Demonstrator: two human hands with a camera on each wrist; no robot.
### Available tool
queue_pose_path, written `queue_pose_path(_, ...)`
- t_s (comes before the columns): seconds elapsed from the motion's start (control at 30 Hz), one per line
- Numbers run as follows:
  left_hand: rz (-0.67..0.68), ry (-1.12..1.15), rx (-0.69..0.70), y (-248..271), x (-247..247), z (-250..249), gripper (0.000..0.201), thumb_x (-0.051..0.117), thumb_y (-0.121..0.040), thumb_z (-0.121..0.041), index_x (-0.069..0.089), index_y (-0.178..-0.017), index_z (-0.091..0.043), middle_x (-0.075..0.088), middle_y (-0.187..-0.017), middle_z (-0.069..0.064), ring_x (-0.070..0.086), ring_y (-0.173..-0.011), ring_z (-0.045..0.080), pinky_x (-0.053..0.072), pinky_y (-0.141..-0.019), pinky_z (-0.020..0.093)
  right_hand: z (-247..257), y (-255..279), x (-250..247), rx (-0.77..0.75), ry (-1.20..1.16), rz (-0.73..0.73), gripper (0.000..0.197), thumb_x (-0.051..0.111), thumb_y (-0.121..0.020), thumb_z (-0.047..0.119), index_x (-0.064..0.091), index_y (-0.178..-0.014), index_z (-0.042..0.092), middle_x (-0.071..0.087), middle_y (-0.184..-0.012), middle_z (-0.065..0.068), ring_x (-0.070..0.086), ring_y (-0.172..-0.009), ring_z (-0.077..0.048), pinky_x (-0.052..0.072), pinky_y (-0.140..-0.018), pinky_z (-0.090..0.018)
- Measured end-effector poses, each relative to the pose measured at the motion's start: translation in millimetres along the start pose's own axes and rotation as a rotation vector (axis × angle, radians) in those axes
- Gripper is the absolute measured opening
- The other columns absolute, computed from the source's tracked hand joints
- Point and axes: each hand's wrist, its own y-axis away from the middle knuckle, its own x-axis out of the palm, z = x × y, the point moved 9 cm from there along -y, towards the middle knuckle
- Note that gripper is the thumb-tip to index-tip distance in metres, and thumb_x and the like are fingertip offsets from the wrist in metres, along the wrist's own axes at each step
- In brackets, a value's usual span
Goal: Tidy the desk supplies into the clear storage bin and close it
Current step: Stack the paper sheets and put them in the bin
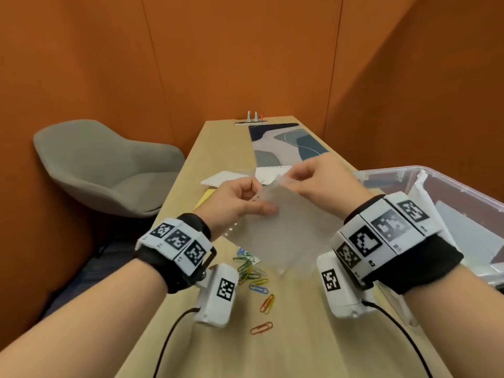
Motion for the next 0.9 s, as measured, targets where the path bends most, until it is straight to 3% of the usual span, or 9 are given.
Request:
queue_pose_path(0.1, -0.098, 0.08, 0.068, -4, -9, -6, 0.032, 0.069, -0.074, 0.007, 0.052, -0.062, -0.018, 0.069, -0.068, 0.002, 0.064, -0.059, 0.013, 0.054, -0.059, 0.023, -5, -6, -11, 0.036, -0.186, -0.181, 0.034, 0.058, -0.085, 0.047, 0.065, -0.061, 0.025, 0.054, -0.052, 0.015, 0.048, -0.055, -0.001, 0.038, -0.059, -0.013)
queue_pose_path(0.2, -0.298, 0.112, 0.084, -3, -47, -7, 0.035, 0.069, -0.073, 0.009, 0.047, -0.061, -0.016, 0.067, -0.06, -0.002, 0.062, -0.057, 0.015, 0.052, -0.057, 0.026, -37, -14, -18, 0.195, -0.222, -0.357, 0.046, 0.036, -0.097, 0.042, 0.068, -0.089, 0.011, 0.067, -0.084, 0.0, 0.06, -0.086, -0.017, 0.043, -0.079, -0.029)
queue_pose_path(0.27, -0.437, 0.168, 0.062, -1, -77, -1, 0.032, 0.07, -0.073, 0.008, 0.048, -0.067, -0.015, 0.067, -0.068, 0.001, 0.064, -0.062, 0.018, 0.053, -0.059, 0.03, -61, -18, -8, 0.294, -0.074, -0.338, 0.036, 0.038, -0.098, 0.025, 0.065, -0.103, 0.001, 0.067, -0.102, -0.013, 0.06, -0.095, -0.027, 0.041, -0.077, -0.031)
queue_pose_path(0.37, -0.529, 0.294, 0.01, 3, -105, 15, 0.03, 0.067, -0.078, 0.002, 0.054, -0.101, -0.013, 0.07, -0.094, 0.004, 0.068, -0.074, 0.016, 0.057, -0.059, 0.029, -95, -23, 24, 0.402, 0.171, -0.142, 0.027, 0.051, -0.092, 0.014, 0.063, -0.113, 0.004, 0.064, -0.118, -0.013, 0.059, -0.107, -0.028, 0.041, -0.081, -0.025)
queue_pose_path(0.5, -0.474, 0.417, -0.105, 2, -113, 42, 0.035, 0.062, -0.086, -0.01, 0.058, -0.121, -0.01, 0.07, -0.11, 0.006, 0.07, -0.083, 0.016, 0.059, -0.067, 0.029, -117, -28, 60, 0.49, 0.443, 0.096, 0.046, 0.066, -0.082, 0.039, 0.054, -0.107, 0.003, 0.058, -0.115, -0.015, 0.055, -0.108, -0.029, 0.046, -0.076, -0.028)
queue_pose_path(0.63, -0.411, 0.461, -0.181, -1, -107, 58, 0.035, 0.061, -0.087, -0.016, 0.06, -0.121, -0.007, 0.07, -0.111, 0.008, 0.072, -0.08, 0.015, 0.06, -0.063, 0.026, -128, -37, 75, 0.525, 0.582, 0.177, 0.097, 0.076, -0.066, 0.053, 0.026, -0.136, 0.006, 0.043, -0.136, -0.017, 0.036, -0.131, -0.035, 0.038, -0.1, -0.045)
queue_pose_path(0.77, -0.326, 0.424, -0.199, -7, -102, 61, 0.034, 0.059, -0.088, -0.019, 0.061, -0.12, -0.007, 0.069, -0.116, 0.01, 0.069, -0.094, 0.02, 0.06, -0.072, 0.028, -141, -42, 74, 0.593, 0.644, 0.197, 0.119, 0.08, -0.053, 0.059, 0.019, -0.14, 0.005, 0.038, -0.14, -0.02, 0.034, -0.132, -0.036, 0.037, -0.105, -0.048)
queue_pose_path(0.83, -0.278, 0.419, -0.188, -10, -98, 59, 0.031, 0.058, -0.088, -0.019, 0.062, -0.116, -0.008, 0.069, -0.115, 0.01, 0.071, -0.09, 0.019, 0.06, -0.074, 0.029, -147, -42, 71, 0.65, 0.654, 0.186, 0.131, 0.079, -0.049, 0.064, 0.012, -0.144, 0.005, 0.031, -0.146, -0.021, 0.028, -0.136, -0.038, 0.03, -0.109, -0.051)
queue_pose_path(0.9, -0.238, 0.397, -0.179, -12, -95, 57, 0.032, 0.06, -0.083, -0.022, 0.064, -0.113, -0.01, 0.07, -0.112, 0.008, 0.072, -0.086, 0.017, 0.06, -0.074, 0.029, -149, -43, 71, 0.663, 0.576, 0.163, 0.126, 0.081, -0.054, 0.056, 0.009, -0.145, 0.006, 0.036, -0.144, -0.021, 0.03, -0.136, -0.039, 0.03, -0.109, -0.052)
